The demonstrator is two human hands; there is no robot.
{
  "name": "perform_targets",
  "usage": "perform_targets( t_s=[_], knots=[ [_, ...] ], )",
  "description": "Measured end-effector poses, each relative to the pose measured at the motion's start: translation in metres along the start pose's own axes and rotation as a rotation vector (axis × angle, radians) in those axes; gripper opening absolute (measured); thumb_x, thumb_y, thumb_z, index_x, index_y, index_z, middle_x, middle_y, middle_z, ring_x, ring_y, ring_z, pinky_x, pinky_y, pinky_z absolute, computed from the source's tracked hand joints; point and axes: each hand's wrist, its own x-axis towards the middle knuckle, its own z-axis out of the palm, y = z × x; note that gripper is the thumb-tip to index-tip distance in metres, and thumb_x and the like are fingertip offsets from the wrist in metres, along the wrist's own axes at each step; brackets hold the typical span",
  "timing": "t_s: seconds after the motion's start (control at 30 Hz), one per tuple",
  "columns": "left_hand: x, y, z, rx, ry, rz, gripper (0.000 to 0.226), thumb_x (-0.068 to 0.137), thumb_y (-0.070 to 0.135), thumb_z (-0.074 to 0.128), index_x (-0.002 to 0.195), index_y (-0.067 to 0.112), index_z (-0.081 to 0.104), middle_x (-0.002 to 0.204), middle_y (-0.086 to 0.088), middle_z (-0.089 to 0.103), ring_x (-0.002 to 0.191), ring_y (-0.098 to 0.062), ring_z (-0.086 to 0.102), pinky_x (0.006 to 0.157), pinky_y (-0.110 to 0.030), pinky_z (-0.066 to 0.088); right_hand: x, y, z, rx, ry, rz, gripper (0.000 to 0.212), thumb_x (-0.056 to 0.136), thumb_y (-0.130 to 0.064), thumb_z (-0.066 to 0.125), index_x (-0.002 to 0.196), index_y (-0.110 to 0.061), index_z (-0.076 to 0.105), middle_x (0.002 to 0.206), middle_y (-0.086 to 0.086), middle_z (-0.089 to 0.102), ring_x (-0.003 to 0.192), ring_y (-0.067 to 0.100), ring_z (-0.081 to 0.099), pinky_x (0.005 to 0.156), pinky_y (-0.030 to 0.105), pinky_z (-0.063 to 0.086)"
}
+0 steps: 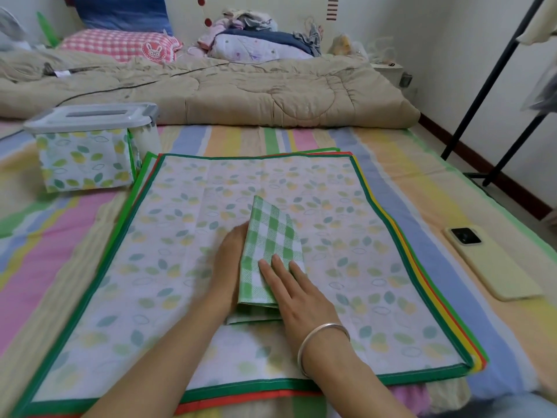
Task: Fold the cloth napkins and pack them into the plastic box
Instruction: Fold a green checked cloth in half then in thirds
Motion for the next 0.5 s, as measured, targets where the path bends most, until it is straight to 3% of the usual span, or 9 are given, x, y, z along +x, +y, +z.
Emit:
perform_targets(
  t_s=[0.07,0.13,0.2,0.27,0.3,0.33,0.4,0.43,0.5],
  knots=[
    [0.012,-0.004,-0.014,-0.211,0.065,-0.150,0.032,0.103,0.015,0.042,0.131,0.020,0.057,0.122,-0.007,0.067,0.105,-0.019,0.066,0.095,-0.041,0.055,0.006,0.001,0.006,-0.098,-0.002,-0.022,0.072,0.091,0.002,0.009,0.142,-0.026,-0.033,0.161,0.000,-0.022,0.149,0.029,-0.013,0.122,0.036,0.005],
    [0.015,-0.006,-0.029,-0.332,0.182,-0.182,0.034,0.104,0.011,0.041,0.135,0.019,0.052,0.133,-0.005,0.061,0.113,-0.015,0.062,0.098,-0.036,0.052,0.011,0.002,0.013,-0.184,-0.016,-0.037,0.071,0.098,-0.002,0.017,0.148,-0.024,-0.028,0.161,0.001,-0.020,0.149,0.030,-0.011,0.122,0.039,0.002],
    [0.017,-0.004,-0.043,-0.101,0.186,0.003,0.039,0.103,0.024,0.042,0.140,0.022,0.051,0.143,0.006,0.052,0.129,-0.009,0.049,0.109,-0.032,0.040,0.011,0.001,0.013,-0.226,-0.056,-0.030,0.067,0.102,-0.008,0.020,0.149,-0.023,-0.026,0.162,0.001,-0.019,0.149,0.031,-0.011,0.122,0.039,0.001],
    [0.013,0.001,-0.045,0.196,-0.011,0.279,0.056,0.097,0.039,0.033,0.150,0.021,0.042,0.153,0.012,0.037,0.142,-0.003,0.030,0.119,-0.028,0.021,0.011,0.001,0.014,-0.195,-0.049,0.020,0.065,0.104,-0.013,0.022,0.151,-0.022,-0.021,0.163,0.001,-0.014,0.149,0.031,-0.006,0.120,0.038,0.006],
    [0.008,0.003,-0.040,0.369,-0.140,0.377,0.064,0.096,0.045,0.024,0.154,0.020,0.033,0.159,0.011,0.026,0.148,-0.003,0.018,0.123,-0.029,0.010,0.012,-0.001,0.012,-0.187,-0.008,0.031,0.062,0.102,-0.013,0.024,0.155,-0.020,-0.008,0.164,0.003,-0.002,0.149,0.033,0.006,0.119,0.037,0.016],
    [0.004,0.001,-0.033,0.546,-0.249,0.427,0.072,0.094,0.051,0.014,0.158,0.019,0.022,0.164,0.009,0.013,0.151,-0.004,0.004,0.124,-0.031,-0.002,0.013,-0.003,0.012,-0.165,0.088,0.007,0.059,0.097,-0.013,0.027,0.155,-0.016,0.018,0.160,0.007,0.022,0.143,0.035,0.030,0.111,0.036,0.033],
    [0.005,-0.009,-0.024,0.811,-0.412,0.356,0.072,0.098,0.053,0.008,0.160,0.018,0.002,0.166,0.005,-0.008,0.151,-0.007,-0.015,0.123,-0.034,-0.013,0.014,0.000,0.018,-0.138,0.147,-0.012,0.057,0.079,-0.023,0.033,0.126,-0.017,0.065,0.125,0.005,0.066,0.105,0.030,0.068,0.077,0.032,0.057],
    [0.006,-0.012,-0.023,0.855,-0.449,0.321,0.067,0.102,0.050,0.011,0.159,0.017,-0.003,0.166,0.004,-0.014,0.150,-0.008,-0.019,0.123,-0.034,-0.013,0.014,0.003,0.022,-0.164,0.156,-0.023,0.056,0.074,-0.028,0.038,0.117,-0.020,0.071,0.114,0.002,0.071,0.095,0.026,0.072,0.069,0.031,0.058],
    [0.008,-0.016,-0.022,0.851,-0.462,0.326,0.064,0.105,0.045,0.013,0.159,0.017,-0.006,0.165,0.003,-0.017,0.150,-0.008,-0.021,0.123,-0.032,-0.012,0.012,0.010,0.028,-0.183,0.213,-0.062,0.053,0.072,-0.029,0.049,0.122,-0.023,0.065,0.113,0.001,0.072,0.097,0.022,0.072,0.072,0.029,0.057]
  ],
)
